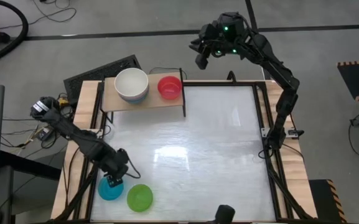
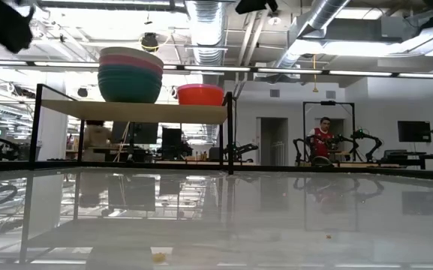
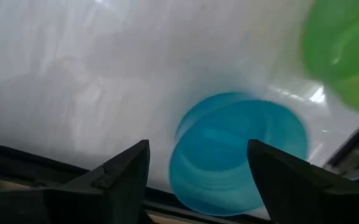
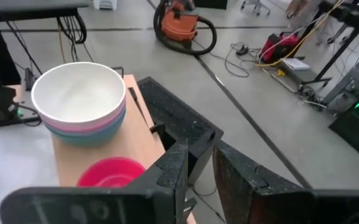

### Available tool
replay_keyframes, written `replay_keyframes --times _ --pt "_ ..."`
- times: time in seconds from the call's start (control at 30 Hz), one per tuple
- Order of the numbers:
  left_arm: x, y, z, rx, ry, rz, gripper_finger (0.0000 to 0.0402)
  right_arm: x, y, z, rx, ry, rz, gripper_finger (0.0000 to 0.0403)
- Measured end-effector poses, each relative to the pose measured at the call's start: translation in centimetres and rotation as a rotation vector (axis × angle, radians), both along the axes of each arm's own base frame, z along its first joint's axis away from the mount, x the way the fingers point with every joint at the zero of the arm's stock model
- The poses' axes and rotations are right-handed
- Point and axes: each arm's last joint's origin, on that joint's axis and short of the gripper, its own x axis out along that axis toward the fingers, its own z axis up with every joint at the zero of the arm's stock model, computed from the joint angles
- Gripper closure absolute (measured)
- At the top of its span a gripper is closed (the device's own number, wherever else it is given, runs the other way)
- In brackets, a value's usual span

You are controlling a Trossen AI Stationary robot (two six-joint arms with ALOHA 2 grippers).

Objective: Place and stack bowls onto a shelf
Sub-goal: Stack the small blue bowl on top of the small pink bowl on the shelf

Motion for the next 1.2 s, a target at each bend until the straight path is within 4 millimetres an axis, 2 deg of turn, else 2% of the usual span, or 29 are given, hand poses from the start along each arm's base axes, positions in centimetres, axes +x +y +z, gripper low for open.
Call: replay_keyframes --times 0.17,0.3,0.43,0.6,0.73,0.8,1.0,1.2 --pt "-1.2 -0.6 -1.3 0.048 -0.006 -0.083 0.0144 0.0 0.0 -0.1 0.008 0.008 -0.001 0.0298" --pt "-1.6 -0.4 -2.6 0.100 -0.022 -0.094 0.0160 -0.1 0.0 -0.2 0.015 0.019 -0.001 0.0298" --pt "-2.1 0.0 -4.3 0.102 -0.002 -0.095 0.0199 -0.1 0.1 -0.3 0.021 0.029 0.000 0.0298" --pt "-2.2 -0.3 -5.5 -0.003 0.002 -0.097 0.0272 -0.1 0.1 -0.3 0.022 0.029 0.000 0.0298" --pt "-1.9 -0.3 -5.2 -0.015 0.006 -0.037 0.0361 -0.1 0.0 -0.3 0.028 0.024 -0.004 0.0299" --pt "-1.6 -0.3 -4.9 -0.023 0.006 0.023 0.0390 -0.1 0.0 -0.4 0.028 0.026 -0.004 0.0301" --pt "-0.4 0.4 -3.5 0.015 0.010 0.287 0.0400 0.3 -0.4 -1.6 0.055 0.067 -0.007 0.0302" --pt "0.6 2.2 -0.7 0.172 -0.009 0.487 0.0401 0.6 -1.2 -3.2 0.085 0.114 -0.022 0.0302"
